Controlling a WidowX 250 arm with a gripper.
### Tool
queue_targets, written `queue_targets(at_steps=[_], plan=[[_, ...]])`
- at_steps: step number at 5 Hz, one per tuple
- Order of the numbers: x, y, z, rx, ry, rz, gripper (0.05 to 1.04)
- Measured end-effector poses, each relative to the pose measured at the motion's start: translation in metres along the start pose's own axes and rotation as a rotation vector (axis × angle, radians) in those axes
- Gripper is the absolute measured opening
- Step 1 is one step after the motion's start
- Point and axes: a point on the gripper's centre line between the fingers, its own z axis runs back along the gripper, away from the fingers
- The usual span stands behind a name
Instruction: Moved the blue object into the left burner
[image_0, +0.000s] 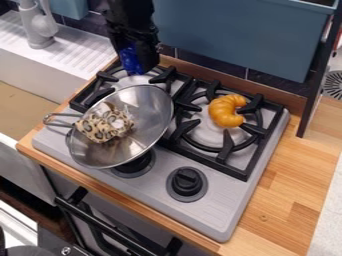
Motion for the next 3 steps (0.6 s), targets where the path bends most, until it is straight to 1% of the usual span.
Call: queue_targets(at_steps=[1, 2, 3], plan=[[0.000, 0.012, -0.009, 0.032, -0.011, 0.032, 0.785], [-0.011, 0.017, -0.021, 0.053, 0.004, 0.036, 0.785], [-0.018, 0.018, -0.027, 0.060, 0.010, 0.029, 0.785]])
